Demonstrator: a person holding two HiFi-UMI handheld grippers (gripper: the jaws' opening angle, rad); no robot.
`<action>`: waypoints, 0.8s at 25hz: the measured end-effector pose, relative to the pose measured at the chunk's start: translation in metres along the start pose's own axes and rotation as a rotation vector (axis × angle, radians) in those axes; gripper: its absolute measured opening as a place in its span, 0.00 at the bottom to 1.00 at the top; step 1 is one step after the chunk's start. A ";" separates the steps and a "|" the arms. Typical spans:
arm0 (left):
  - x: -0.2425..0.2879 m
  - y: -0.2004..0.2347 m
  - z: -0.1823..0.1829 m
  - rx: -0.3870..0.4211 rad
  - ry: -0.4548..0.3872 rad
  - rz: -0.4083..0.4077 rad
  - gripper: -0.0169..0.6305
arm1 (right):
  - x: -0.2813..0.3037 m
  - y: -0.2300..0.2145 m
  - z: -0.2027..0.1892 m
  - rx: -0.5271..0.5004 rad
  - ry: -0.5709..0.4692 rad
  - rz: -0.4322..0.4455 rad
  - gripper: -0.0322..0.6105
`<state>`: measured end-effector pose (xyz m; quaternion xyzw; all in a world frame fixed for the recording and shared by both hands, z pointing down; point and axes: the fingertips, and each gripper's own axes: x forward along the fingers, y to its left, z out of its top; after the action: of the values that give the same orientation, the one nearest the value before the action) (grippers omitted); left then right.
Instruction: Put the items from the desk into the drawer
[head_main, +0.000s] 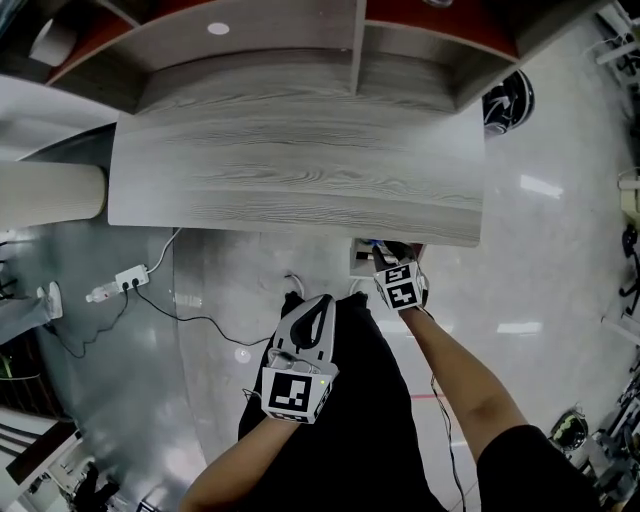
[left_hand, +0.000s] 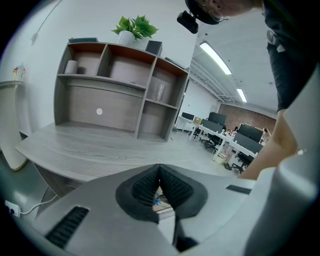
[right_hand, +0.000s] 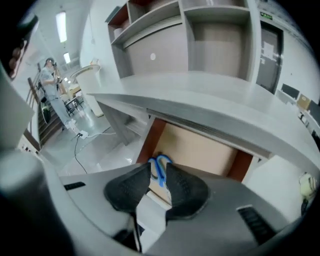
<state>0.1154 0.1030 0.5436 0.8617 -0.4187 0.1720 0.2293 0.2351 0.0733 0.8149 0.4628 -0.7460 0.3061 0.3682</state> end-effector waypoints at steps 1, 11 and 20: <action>-0.002 0.000 0.001 0.001 -0.003 -0.007 0.03 | -0.006 0.003 0.001 0.028 -0.011 -0.003 0.21; -0.035 0.004 0.003 0.008 -0.013 -0.069 0.03 | -0.090 0.037 0.029 0.211 -0.161 -0.098 0.20; -0.062 0.017 0.028 0.016 -0.060 -0.122 0.03 | -0.182 0.080 0.069 0.303 -0.333 -0.193 0.12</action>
<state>0.0687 0.1183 0.4943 0.8922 -0.3705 0.1353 0.2200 0.1979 0.1342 0.6169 0.6258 -0.6944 0.2977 0.1939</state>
